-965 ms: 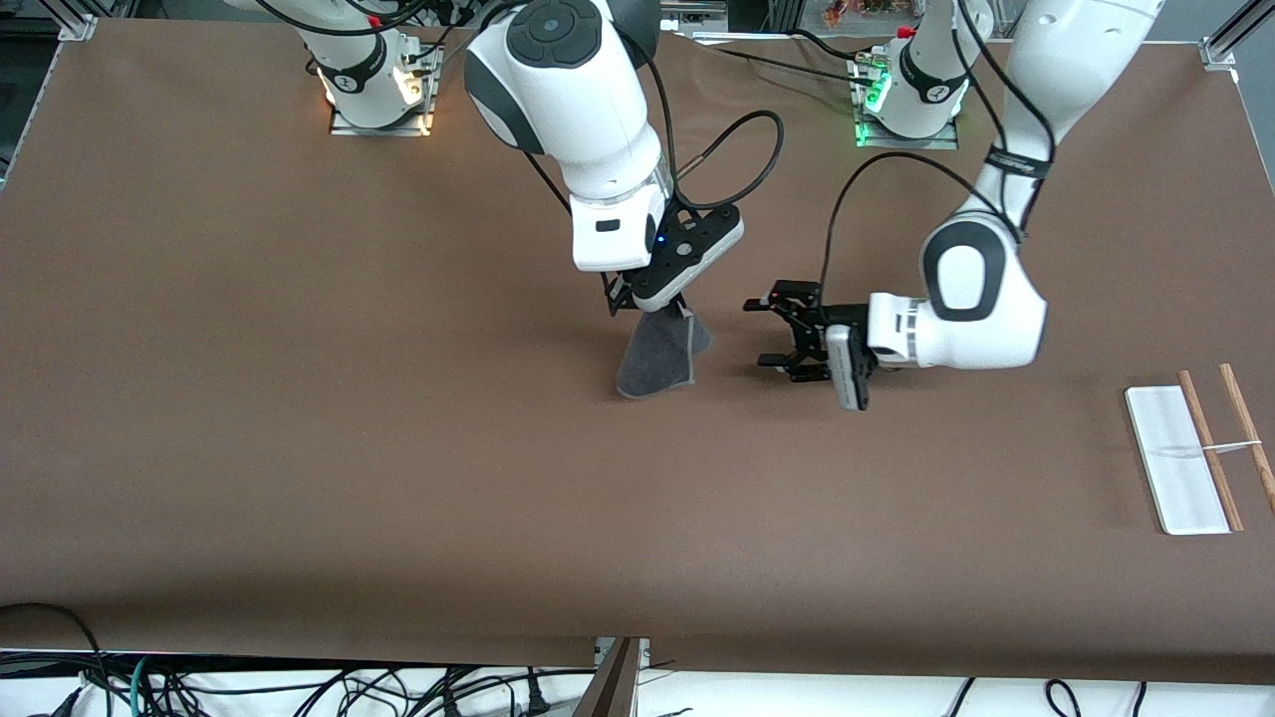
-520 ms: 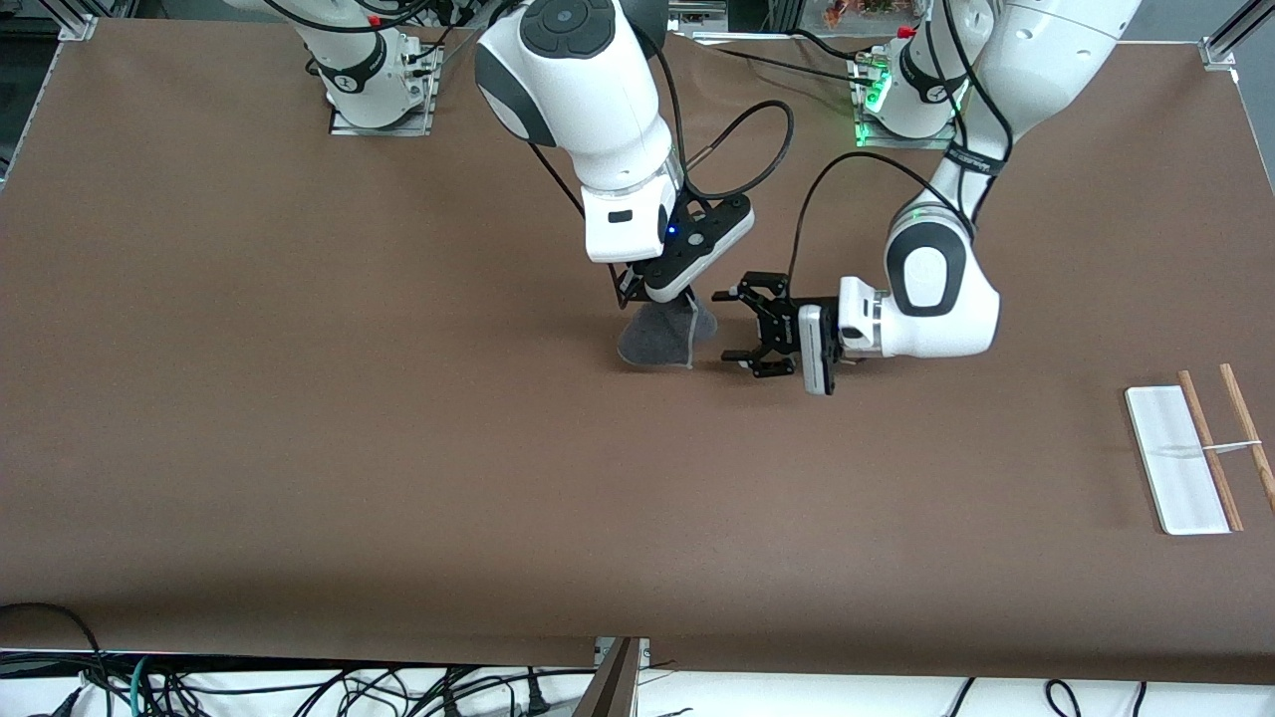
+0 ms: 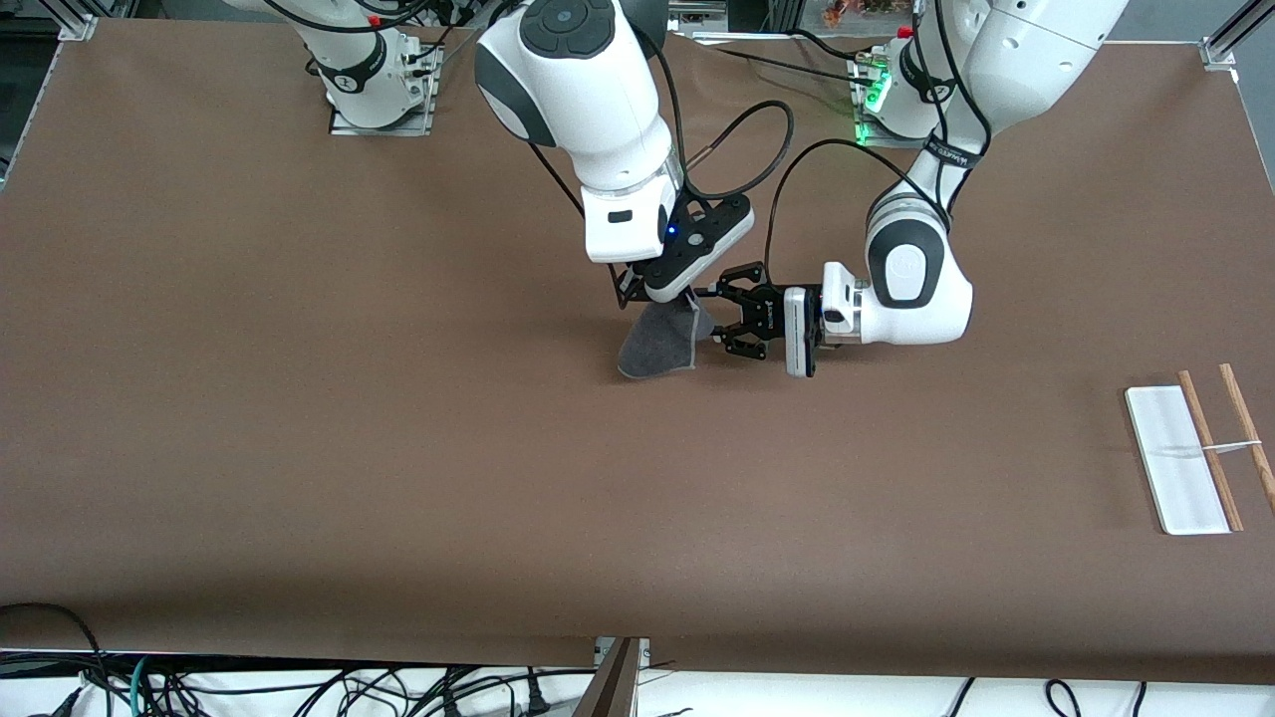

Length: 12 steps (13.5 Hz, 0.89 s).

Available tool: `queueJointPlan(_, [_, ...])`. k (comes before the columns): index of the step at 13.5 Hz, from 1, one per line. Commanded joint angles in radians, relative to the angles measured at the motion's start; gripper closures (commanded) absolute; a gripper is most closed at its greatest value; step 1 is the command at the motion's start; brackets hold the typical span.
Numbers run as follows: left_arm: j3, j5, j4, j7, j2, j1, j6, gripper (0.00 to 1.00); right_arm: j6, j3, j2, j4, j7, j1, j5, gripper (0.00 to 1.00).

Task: Pass towel and hang on rack
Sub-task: 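Grasp the hanging towel with the left gripper beside the right gripper, then open the right gripper while the left gripper pulls the towel away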

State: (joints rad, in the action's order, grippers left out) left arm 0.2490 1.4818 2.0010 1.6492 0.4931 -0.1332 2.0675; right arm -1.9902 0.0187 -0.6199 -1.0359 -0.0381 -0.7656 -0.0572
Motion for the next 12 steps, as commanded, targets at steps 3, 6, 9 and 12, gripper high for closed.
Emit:
queueJointPlan(3, [0.004, 0.032, -0.007, 0.041, -0.005, 0.014, -0.003, 1.0, 0.007, -0.003, 0.011, 0.0, 0.009, -0.003, -0.006, 1.0])
queueJointPlan(6, [0.003, 0.032, -0.007, 0.04, -0.01, 0.02, -0.006, 1.0, 0.005, -0.003, 0.011, 0.0, 0.009, -0.003, -0.006, 1.0])
queueJointPlan(9, [0.001, 0.018, -0.007, 0.024, -0.019, 0.026, -0.015, 1.0, 0.007, -0.006, 0.034, 0.0, 0.01, 0.005, -0.012, 0.81])
queueJointPlan(12, [0.001, 0.014, -0.016, 0.017, -0.025, 0.044, -0.024, 1.0, 0.016, -0.011, 0.045, -0.001, 0.012, 0.011, -0.015, 0.01])
